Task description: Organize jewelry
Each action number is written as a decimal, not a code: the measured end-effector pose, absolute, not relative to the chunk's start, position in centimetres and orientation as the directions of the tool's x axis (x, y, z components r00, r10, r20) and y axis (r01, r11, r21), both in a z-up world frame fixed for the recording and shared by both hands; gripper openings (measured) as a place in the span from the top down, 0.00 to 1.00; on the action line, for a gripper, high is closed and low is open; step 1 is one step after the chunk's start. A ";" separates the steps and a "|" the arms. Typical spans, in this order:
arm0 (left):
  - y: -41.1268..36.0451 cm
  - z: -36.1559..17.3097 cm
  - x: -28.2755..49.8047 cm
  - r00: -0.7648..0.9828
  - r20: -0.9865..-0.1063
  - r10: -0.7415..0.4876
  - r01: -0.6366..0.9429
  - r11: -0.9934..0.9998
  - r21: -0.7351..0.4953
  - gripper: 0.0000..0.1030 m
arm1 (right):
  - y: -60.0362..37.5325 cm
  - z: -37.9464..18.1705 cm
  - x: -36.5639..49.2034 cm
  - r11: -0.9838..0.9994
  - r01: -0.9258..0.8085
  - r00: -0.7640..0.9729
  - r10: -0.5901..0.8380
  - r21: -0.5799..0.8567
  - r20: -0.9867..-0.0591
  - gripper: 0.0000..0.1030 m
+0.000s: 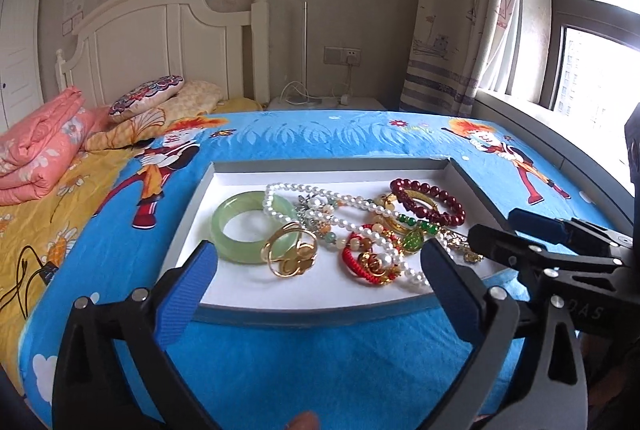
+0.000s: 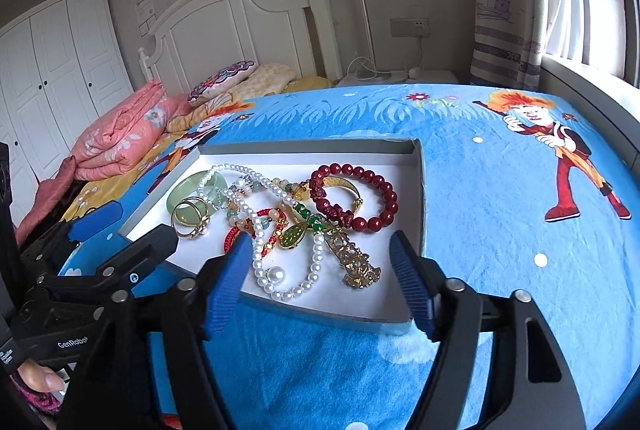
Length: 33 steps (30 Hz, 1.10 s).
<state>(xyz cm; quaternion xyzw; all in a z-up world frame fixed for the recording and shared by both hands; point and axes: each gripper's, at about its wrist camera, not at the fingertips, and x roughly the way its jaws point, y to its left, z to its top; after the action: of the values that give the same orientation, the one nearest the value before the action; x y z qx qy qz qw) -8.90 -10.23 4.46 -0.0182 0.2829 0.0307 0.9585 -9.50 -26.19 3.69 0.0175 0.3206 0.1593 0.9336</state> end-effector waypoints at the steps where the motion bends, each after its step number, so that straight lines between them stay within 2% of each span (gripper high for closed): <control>1: -9.9 4.4 -9.2 0.834 -0.549 0.051 -0.071 0.997 -0.015 0.02 | -26.1 3.8 -9.8 0.955 -0.269 0.753 0.291 0.127 -0.589 0.22; 3: -9.2 4.2 -9.9 0.839 -0.542 0.054 -0.080 0.997 -0.024 0.02 | -25.9 3.9 -10.6 0.967 -0.228 0.774 0.253 0.117 -0.580 0.16; 7: -7.8 3.6 -10.6 0.835 -0.546 0.075 -0.114 0.993 -0.038 0.02 | -25.0 3.9 -11.2 0.977 -0.185 0.785 0.213 0.107 -0.582 0.16; 16: -7.1 3.0 -10.6 0.827 -0.561 0.041 -0.096 0.993 -0.067 0.02 | -23.3 3.2 -11.4 0.995 -0.093 0.813 0.054 -0.038 -0.580 0.16; 33: -7.5 2.9 -10.8 0.829 -0.557 0.045 -0.084 0.995 -0.045 0.02 | -24.0 2.6 -10.8 0.996 -0.087 0.792 0.073 0.007 -0.606 0.16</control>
<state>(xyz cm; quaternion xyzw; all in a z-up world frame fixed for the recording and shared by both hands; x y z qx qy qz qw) -10.78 -7.52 2.94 -0.0337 0.2902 0.0337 0.9558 -10.75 -24.03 2.64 -0.0108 0.3196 0.0423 0.9465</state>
